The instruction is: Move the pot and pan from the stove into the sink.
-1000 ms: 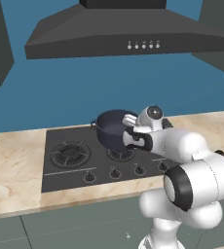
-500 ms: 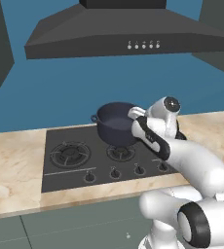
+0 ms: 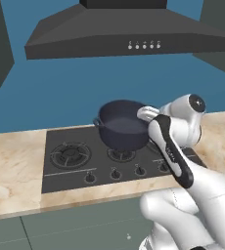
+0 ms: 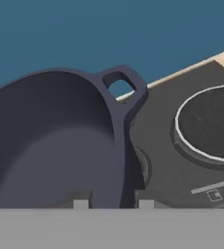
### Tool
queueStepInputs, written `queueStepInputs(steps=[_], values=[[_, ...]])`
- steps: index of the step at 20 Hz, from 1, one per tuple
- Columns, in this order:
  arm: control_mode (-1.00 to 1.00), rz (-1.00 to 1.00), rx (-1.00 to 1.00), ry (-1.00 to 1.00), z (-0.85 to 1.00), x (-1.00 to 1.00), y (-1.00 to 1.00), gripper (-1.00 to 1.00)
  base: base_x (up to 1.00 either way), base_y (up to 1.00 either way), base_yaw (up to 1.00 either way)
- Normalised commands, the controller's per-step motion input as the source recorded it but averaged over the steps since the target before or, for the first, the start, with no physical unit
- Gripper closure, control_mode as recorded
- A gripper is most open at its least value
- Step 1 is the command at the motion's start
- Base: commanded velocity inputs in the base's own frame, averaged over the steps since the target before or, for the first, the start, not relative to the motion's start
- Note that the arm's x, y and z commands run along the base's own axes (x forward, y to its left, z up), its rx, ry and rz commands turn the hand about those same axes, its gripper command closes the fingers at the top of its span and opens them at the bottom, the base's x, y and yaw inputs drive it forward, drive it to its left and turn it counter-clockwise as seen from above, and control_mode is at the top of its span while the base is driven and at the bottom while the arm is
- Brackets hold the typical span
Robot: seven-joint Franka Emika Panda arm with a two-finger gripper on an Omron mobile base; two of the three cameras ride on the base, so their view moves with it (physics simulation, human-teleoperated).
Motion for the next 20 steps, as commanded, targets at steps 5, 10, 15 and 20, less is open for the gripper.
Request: queueStepInputs(steps=[5, 10, 15, 20], values=[[-1.00, 0.07, -0.08, -0.25, 0.27, -0.84, 0.00, 1.00, 0.00, 0.00, 0.00], [-1.00, 0.06, -0.09, -0.30, 0.24, -0.82, 0.00, 1.00, 0.00, 0.00, 0.00], [-1.00, 0.11, -0.02, -0.10, 0.27, -0.92, 0.00, 1.00, 0.00, 0.00, 0.00], [-1.00, 0.11, -0.02, -0.04, 0.02, -0.98, 0.01, 1.00, 0.00, 0.00, 0.00]])
